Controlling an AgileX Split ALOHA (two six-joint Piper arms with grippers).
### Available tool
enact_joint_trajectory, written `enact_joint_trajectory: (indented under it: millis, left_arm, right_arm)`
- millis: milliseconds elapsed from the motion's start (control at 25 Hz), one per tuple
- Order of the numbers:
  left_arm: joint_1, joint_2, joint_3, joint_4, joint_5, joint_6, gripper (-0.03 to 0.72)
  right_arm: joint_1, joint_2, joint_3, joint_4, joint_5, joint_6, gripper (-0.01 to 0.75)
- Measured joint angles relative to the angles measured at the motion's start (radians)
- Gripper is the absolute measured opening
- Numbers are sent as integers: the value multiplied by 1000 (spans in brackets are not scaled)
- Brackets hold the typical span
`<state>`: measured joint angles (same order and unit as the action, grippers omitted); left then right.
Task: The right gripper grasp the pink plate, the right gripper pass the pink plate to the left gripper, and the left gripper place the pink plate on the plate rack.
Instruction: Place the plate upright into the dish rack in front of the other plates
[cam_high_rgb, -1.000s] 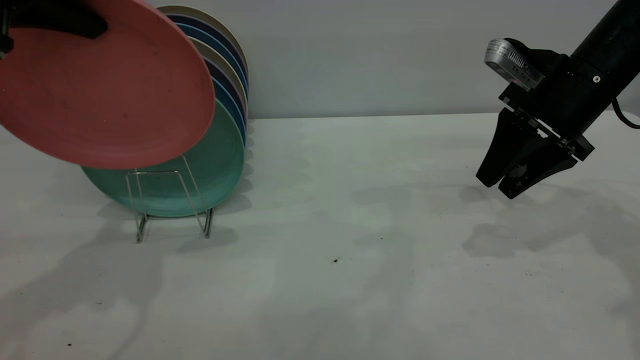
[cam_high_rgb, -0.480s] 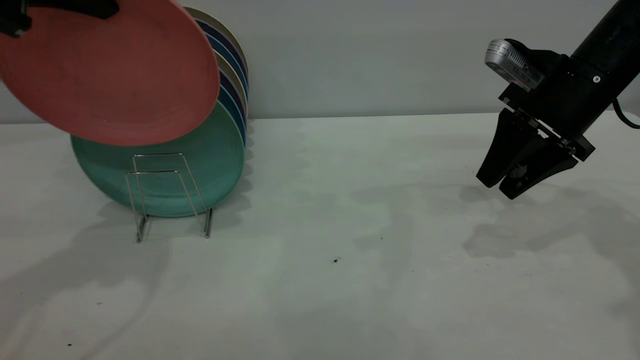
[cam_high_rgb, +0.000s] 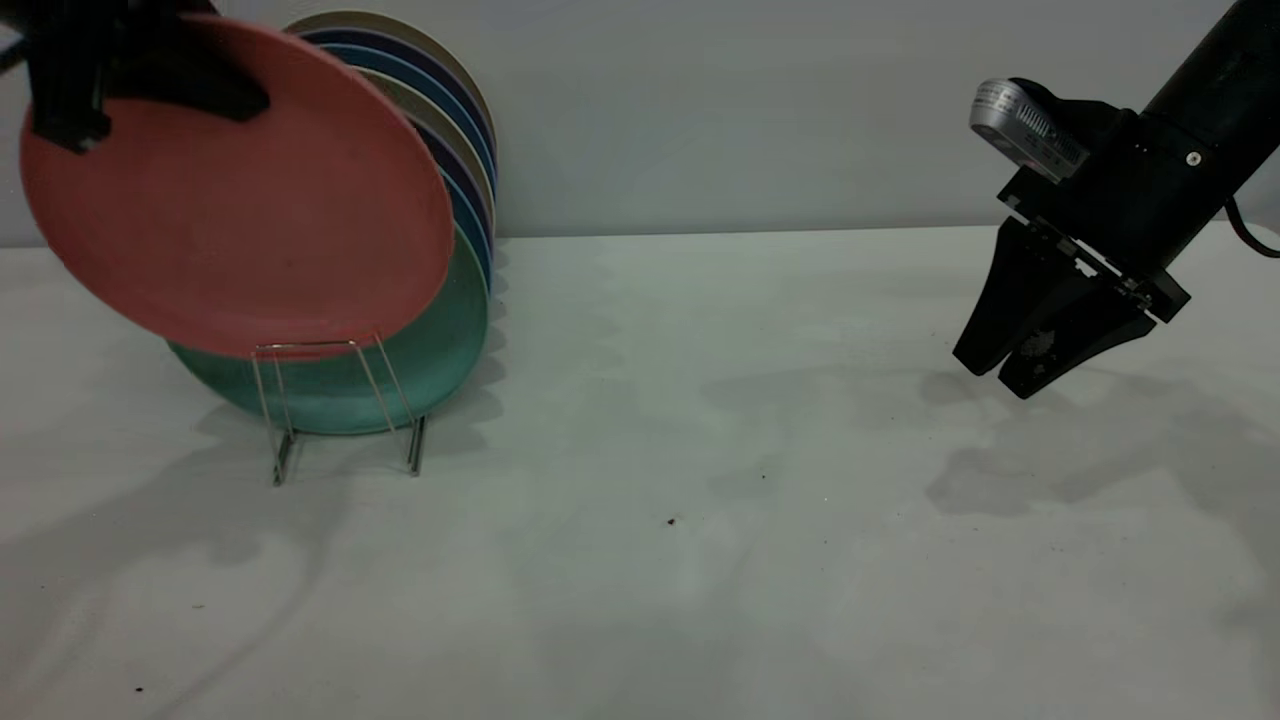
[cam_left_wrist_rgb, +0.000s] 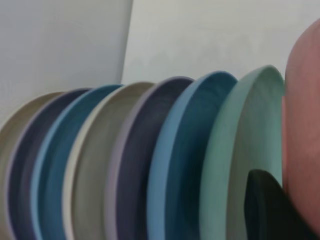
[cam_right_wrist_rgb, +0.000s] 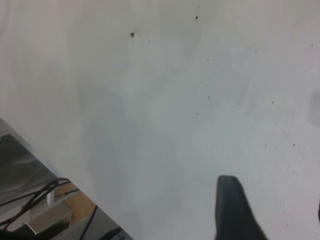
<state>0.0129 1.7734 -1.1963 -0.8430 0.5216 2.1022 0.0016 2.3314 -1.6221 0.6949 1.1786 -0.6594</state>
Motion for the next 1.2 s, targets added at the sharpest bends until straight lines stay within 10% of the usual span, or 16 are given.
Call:
enact_joint_trajectory:
  millis: [960, 1200]
  left_arm:
    - [0, 107, 0, -2, -65, 0, 119]
    - [0, 107, -1, -3, -65, 0, 252]
  right_arm:
    - [0, 0, 0, -21, 0, 2, 419]
    - [0, 0, 0, -24, 0, 3, 419]
